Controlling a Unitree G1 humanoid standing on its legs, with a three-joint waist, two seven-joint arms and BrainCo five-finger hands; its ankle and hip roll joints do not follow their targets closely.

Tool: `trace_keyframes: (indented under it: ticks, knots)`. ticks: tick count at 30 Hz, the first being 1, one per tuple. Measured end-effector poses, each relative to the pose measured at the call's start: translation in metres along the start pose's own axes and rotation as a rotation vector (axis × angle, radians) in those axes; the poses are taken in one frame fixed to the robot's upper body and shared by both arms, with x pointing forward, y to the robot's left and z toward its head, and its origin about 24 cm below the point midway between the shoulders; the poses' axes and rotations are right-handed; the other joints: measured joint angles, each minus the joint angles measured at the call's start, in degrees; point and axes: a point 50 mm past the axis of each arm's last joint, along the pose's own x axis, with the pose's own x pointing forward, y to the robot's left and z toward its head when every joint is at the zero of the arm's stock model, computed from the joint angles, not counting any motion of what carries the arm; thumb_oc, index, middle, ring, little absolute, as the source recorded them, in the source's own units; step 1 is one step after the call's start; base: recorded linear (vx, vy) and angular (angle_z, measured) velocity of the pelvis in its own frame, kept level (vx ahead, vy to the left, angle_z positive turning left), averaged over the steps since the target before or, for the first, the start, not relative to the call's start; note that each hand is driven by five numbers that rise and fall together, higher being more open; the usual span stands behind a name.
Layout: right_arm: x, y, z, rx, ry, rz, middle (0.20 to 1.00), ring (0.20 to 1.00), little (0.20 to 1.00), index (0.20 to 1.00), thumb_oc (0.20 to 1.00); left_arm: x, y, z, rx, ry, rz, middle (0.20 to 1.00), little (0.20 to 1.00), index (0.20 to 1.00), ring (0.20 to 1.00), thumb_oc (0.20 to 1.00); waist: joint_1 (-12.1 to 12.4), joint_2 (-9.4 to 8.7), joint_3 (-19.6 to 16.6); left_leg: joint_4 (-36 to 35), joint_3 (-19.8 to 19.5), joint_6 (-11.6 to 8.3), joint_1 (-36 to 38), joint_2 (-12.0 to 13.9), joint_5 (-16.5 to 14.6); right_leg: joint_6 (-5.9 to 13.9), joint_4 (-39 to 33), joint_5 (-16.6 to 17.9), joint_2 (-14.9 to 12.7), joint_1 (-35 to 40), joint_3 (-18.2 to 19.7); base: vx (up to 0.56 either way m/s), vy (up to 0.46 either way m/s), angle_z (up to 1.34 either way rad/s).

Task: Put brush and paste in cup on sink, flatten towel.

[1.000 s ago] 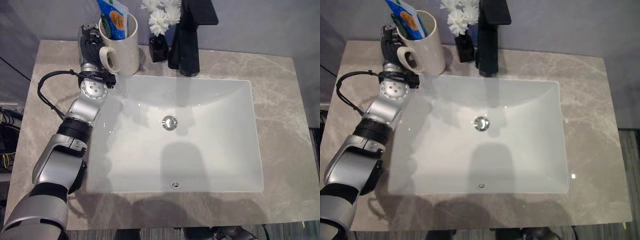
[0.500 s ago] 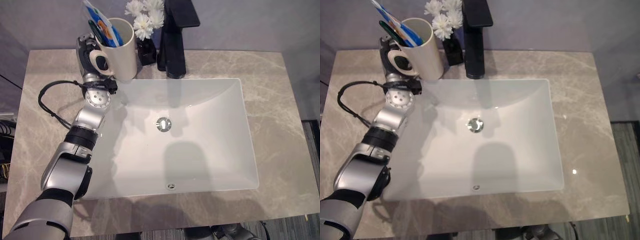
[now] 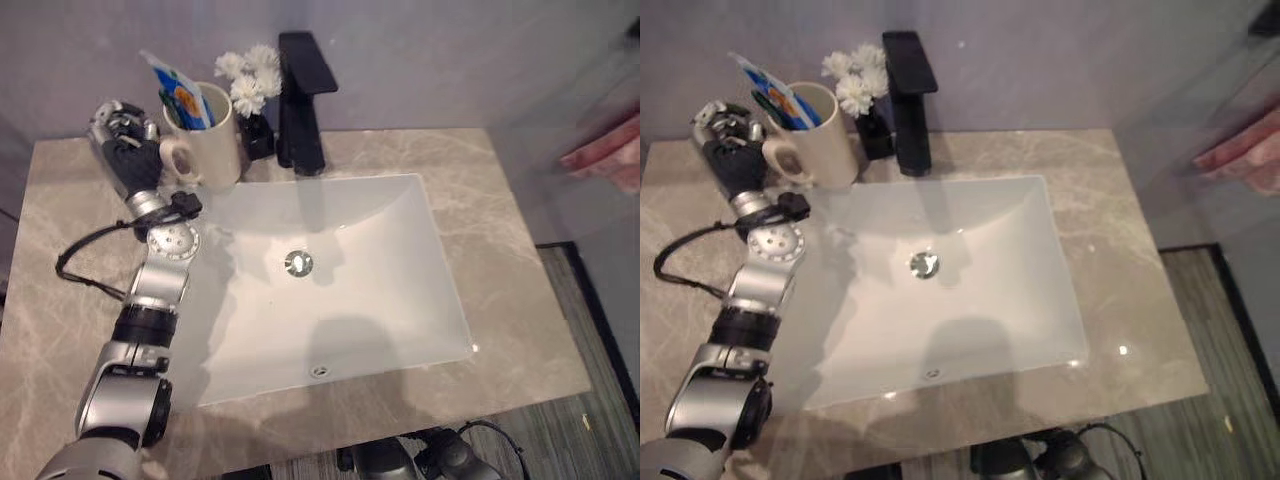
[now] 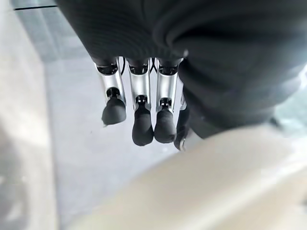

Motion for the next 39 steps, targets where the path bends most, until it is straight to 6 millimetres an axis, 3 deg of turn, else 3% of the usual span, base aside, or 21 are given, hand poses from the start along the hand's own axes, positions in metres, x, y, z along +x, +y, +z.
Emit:
trace_keyframes:
  ticks: [2, 5, 9, 14, 18, 19, 20, 21, 22, 24, 25, 26, 27, 28, 29, 31, 33, 37, 39]
  knots:
    - [0.000, -0.002, 0.003, 0.006, -0.017, -0.005, 1.000, 1.000, 1.000, 1.000, 1.000, -0.005, 0.016, -0.001, -0.004, -0.012, 0.065, 0.200, 0.200, 0.200, 0.200, 0.200, 0.1, -1.18, -0.8, 0.0, 1.9, 0.18, 2.1, 0.0, -0.3, 0.00, 0.2, 0.0, -0.1, 0.8, 1.9, -0.02, 0.112, -0.41]
    - [-0.004, -0.002, -0.005, 0.030, 0.002, -0.011, 1.000, 1.000, 1.000, 1.000, 1.000, -0.016, 0.018, -0.001, 0.012, -0.036, 0.056, 0.200, 0.200, 0.200, 0.200, 0.200, 0.4, -1.39, -2.3, 0.2, 3.4, 0.05, 4.0, -0.5, -0.8, 0.27, 0.8, -0.5, -0.4, 1.6, 3.2, -0.08, 0.158, -0.24]
    - [-0.006, -0.010, -0.006, 0.075, -0.015, -0.058, 1.000, 1.000, 1.000, 1.000, 1.000, -0.029, 0.024, 0.004, 0.018, -0.093, 0.055, 0.200, 0.200, 0.200, 0.200, 0.200, 0.3, -0.51, -4.0, -0.1, 5.5, 0.65, 6.4, -1.2, -1.3, 1.41, 3.2, -1.4, -1.3, 1.8, 5.2, -0.16, 0.159, -0.26]
    - [-0.017, -0.020, -0.015, 0.165, -0.036, -0.157, 1.000, 1.000, 1.000, 1.000, 1.000, -0.045, 0.009, 0.038, -0.075, -0.245, -0.003, 0.200, 0.200, 0.200, 0.200, 0.200, -0.3, 0.17, -5.4, 0.0, 8.6, 1.49, 9.0, -3.8, -1.7, 2.97, 6.6, -2.3, -3.4, 0.8, 8.3, -0.20, 0.104, -0.28]
    - [-0.020, -0.019, -0.015, 0.204, -0.057, -0.193, 1.000, 1.000, 1.000, 1.000, 1.000, -0.055, 0.000, 0.060, -0.138, -0.349, -0.048, 0.200, 0.200, 0.200, 0.200, 0.200, -1.6, -1.15, -5.5, 1.3, 12.5, 2.46, 8.9, -6.4, -2.0, 5.33, 5.0, -0.9, -5.5, -1.1, 10.9, -0.30, 0.086, -0.48]
    - [-0.017, -0.019, -0.008, 0.217, -0.075, -0.203, 1.000, 1.000, 1.000, 1.000, 1.000, -0.056, 0.001, 0.067, -0.150, -0.393, -0.056, 0.200, 0.200, 0.200, 0.200, 0.200, -1.0, -1.51, -4.7, 2.0, 14.2, 3.57, 8.7, -7.3, -2.2, 4.47, 3.4, -0.1, -6.9, -1.3, 7.6, -0.44, 0.118, -1.29]
    - [-0.016, -0.026, -0.015, 0.221, -0.044, -0.246, 1.000, 1.000, 1.000, 1.000, 1.000, -0.061, -0.001, 0.068, -0.167, -0.400, -0.065, 0.200, 0.200, 0.200, 0.200, 0.200, 1.1, 2.37, -3.0, 1.9, 18.5, 5.78, 8.1, -2.8, -2.3, 2.87, 7.8, -1.6, -10.4, -2.2, -8.0, -0.34, 0.003, -1.32]
    - [-0.016, -0.029, -0.014, 0.216, -0.046, -0.257, 1.000, 1.000, 1.000, 1.000, 1.000, -0.062, -0.003, 0.071, -0.179, -0.407, -0.072, 0.200, 0.200, 0.200, 0.200, 0.200, 1.8, 4.51, -1.9, 1.7, 19.1, 5.74, 8.4, -1.0, -2.0, 3.26, 14.3, -2.1, -11.1, -2.6, -11.7, -0.22, -0.068, -1.41]
    - [-0.016, -0.025, -0.013, 0.222, -0.049, -0.250, 1.000, 1.000, 1.000, 1.000, 1.000, -0.057, 0.002, 0.078, -0.192, -0.450, -0.058, 0.200, 0.200, 0.200, 0.200, 0.200, 2.5, 3.94, -1.9, 1.6, 22.3, 5.40, 8.2, 0.1, -1.0, 6.55, 22.6, -5.1, -13.3, -2.7, -11.7, -0.23, -0.079, -0.92]
    - [-0.015, -0.023, -0.013, 0.216, -0.044, -0.241, 1.000, 1.000, 1.000, 1.000, 1.000, -0.054, 0.009, 0.081, -0.193, -0.474, -0.039, 0.200, 0.200, 0.200, 0.200, 0.200, 4.5, 3.87, -1.8, 0.9, 25.4, 4.67, 9.3, 1.1, -0.7, 6.10, 30.4, -7.5, -14.4, -3.4, -13.7, -0.17, -0.154, -1.12]
    - [-0.014, -0.022, -0.012, 0.223, -0.048, -0.245, 1.000, 1.000, 1.000, 1.000, 1.000, -0.049, 0.015, 0.084, -0.196, -0.500, -0.023, 0.200, 0.200, 0.200, 0.200, 0.200, 5.7, 1.21, -3.5, 0.9, 27.3, 3.84, 9.9, 0.8, -1.2, 4.23, 26.5, -2.0, -15.1, 2.1, -17.1, -0.18, -0.304, -1.12]
    - [-0.013, -0.025, -0.008, 0.220, -0.058, -0.259, 1.000, 1.000, 1.000, 1.000, 1.000, -0.051, 0.015, 0.084, -0.214, -0.493, -0.028, 0.200, 0.200, 0.200, 0.200, 0.200, 5.6, 1.33, -3.5, 0.7, 30.1, 2.89, 10.2, 1.5, -0.4, 4.99, 20.9, -3.8, -13.6, 3.4, -18.3, -0.22, -0.421, -1.55]
    - [-0.011, -0.030, -0.002, 0.212, -0.080, -0.274, 1.000, 1.000, 1.000, 1.000, 1.000, -0.051, 0.021, 0.080, -0.224, -0.480, -0.018, 0.200, 0.200, 0.200, 0.200, 0.200, 7.8, 1.44, -3.6, 0.9, 32.8, 2.58, 11.0, 2.2, -0.1, 3.92, 17.4, -3.0, -12.0, 3.7, -19.8, -0.09, -0.327, -1.40]
    - [-0.008, -0.033, 0.008, 0.208, -0.110, -0.278, 1.000, 1.000, 1.000, 1.000, 1.000, -0.053, 0.022, 0.074, -0.220, -0.448, -0.019, 0.200, 0.200, 0.200, 0.200, 0.200, 8.3, 1.25, -3.5, 1.9, 33.3, 2.55, 11.2, 2.5, -0.2, 2.41, 15.2, -3.7, -11.2, 3.8, -19.8, -0.09, -0.377, -1.57]
    - [-0.007, -0.036, 0.013, 0.204, -0.130, -0.287, 1.000, 1.000, 1.000, 1.000, 1.000, -0.056, 0.022, 0.070, -0.226, -0.420, -0.034, 0.200, 0.200, 0.200, 0.200, 0.200, 8.5, 1.39, -3.8, 3.2, 33.5, 1.10, 11.2, 2.8, -1.1, 0.98, 11.9, -4.9, -9.9, 4.1, -19.0, -0.05, -0.386, -1.06]
    - [-0.006, -0.042, 0.019, 0.195, -0.149, -0.305, 1.000, 1.000, 1.000, 1.000, 1.000, -0.060, 0.022, 0.066, -0.238, -0.394, -0.050, 0.200, 0.200, 0.200, 0.200, 0.200, 8.4, 2.90, -4.0, 4.3, 34.8, 0.42, 10.9, 4.6, -1.4, 0.39, 10.2, -4.3, -7.9, 3.3, -17.8, 0.00, -0.473, -0.75]
    - [-0.010, -0.041, 0.011, 0.190, -0.128, -0.307, 1.000, 1.000, 1.000, 1.000, 1.000, -0.063, 0.021, 0.066, -0.270, -0.382, -0.060, 0.200, 0.200, 0.200, 0.200, 0.200, 8.5, 3.36, -4.3, 5.7, 35.9, -0.25, 10.9, 7.2, -1.4, -0.79, 9.3, -4.5, -5.2, 2.9, -16.2, 0.00, -0.434, -0.49]
    - [-0.014, -0.047, 0.004, 0.176, -0.110, -0.334, 1.000, 1.000, 1.000, 1.000, 1.000, -0.063, 0.020, 0.068, -0.314, -0.372, -0.073, 0.200, 0.200, 0.200, 0.200, 0.200, 8.6, 3.20, -4.9, 6.7, 35.5, -0.43, 10.6, 10.0, -1.2, -2.08, 7.1, -4.1, -1.9, 1.8, -13.8, -0.03, -0.258, -0.38]
    - [-0.015, -0.051, 0.004, 0.171, -0.110, -0.351, 1.000, 1.000, 1.000, 1.000, 1.000, -0.065, 0.018, 0.069, -0.332, -0.365, -0.087, 0.200, 0.200, 0.200, 0.200, 0.200, 9.0, 3.31, -4.9, 7.0, 30.0, -0.37, 10.0, 10.3, -1.2, -2.98, 6.3, -3.4, -0.6, 0.9, -12.3, -0.06, -0.225, -0.53]
